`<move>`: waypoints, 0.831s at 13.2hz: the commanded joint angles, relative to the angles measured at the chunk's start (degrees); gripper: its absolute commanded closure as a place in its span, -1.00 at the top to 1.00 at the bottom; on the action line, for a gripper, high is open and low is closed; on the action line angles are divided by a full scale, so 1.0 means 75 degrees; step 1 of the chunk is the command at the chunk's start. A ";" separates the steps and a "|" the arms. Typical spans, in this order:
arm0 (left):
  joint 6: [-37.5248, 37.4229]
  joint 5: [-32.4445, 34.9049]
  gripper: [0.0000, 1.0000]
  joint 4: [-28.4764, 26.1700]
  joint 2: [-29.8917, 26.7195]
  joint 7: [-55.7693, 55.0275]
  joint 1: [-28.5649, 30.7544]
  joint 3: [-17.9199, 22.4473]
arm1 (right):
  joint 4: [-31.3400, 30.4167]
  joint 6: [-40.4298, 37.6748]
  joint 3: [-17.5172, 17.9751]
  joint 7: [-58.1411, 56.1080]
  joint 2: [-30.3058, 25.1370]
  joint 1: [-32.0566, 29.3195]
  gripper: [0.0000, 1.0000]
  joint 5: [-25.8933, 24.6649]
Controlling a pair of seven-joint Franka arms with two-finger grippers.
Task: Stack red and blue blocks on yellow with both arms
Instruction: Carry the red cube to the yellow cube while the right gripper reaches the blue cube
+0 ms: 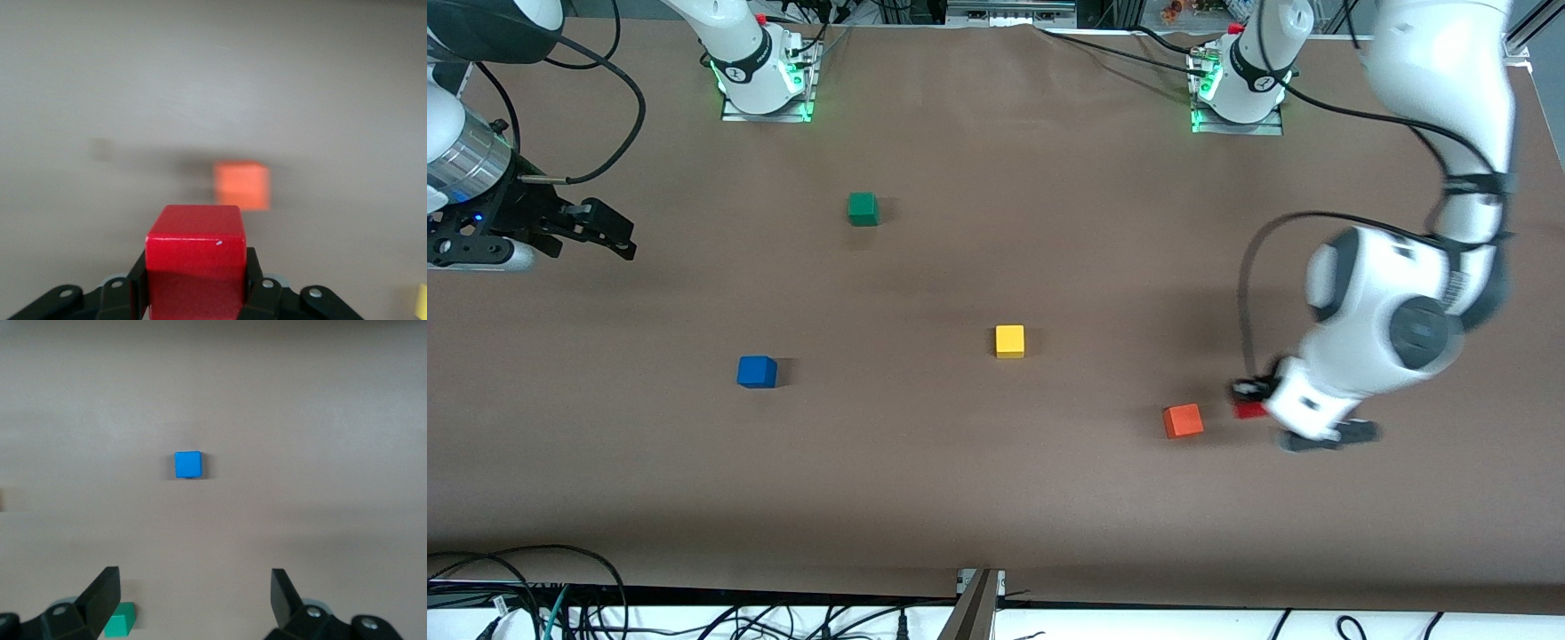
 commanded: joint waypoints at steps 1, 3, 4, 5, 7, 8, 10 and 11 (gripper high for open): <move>-0.0173 -0.0001 -0.27 0.0060 -0.0099 -0.1141 -0.1384 0.0135 | 0.0058 0.0202 0.0006 -0.0038 0.0348 0.0075 0.99 0.0042; -0.0080 -0.0024 -0.34 0.0072 0.0052 -0.2116 -0.2429 0.0170 | 0.0070 0.0237 0.0006 -0.0096 0.0978 0.0075 0.99 -0.0039; -0.0010 -0.0035 -0.34 0.0234 0.0192 -0.2201 -0.2747 0.0159 | 0.0105 0.0284 0.0006 -0.0178 0.1515 0.0063 0.99 -0.0121; -0.0009 -0.0082 -0.33 0.0491 0.0402 -0.2272 -0.2947 0.0147 | 0.0105 0.0354 -0.0006 -0.0341 0.1706 0.0063 0.99 -0.0087; 0.0014 -0.0071 -0.31 0.0750 0.0789 -0.2796 -0.3438 0.0159 | 0.0094 0.0646 0.0006 -0.0378 0.2010 0.0145 0.99 -0.0064; 0.0014 -0.0071 -0.31 0.1042 0.1012 -0.2904 -0.3546 0.0170 | 0.0047 0.0891 0.0006 -0.0366 0.2268 0.0180 0.99 -0.0040; 0.0014 -0.0082 -0.31 0.1651 0.1492 -0.2905 -0.3593 0.0159 | 0.0047 0.1267 0.0018 -0.0389 0.2738 0.0169 0.99 -0.0040; 0.0014 -0.0082 -0.31 0.1909 0.1715 -0.2917 -0.3651 0.0159 | 0.0047 0.1501 0.0018 -0.0413 0.2937 0.0169 0.99 -0.0005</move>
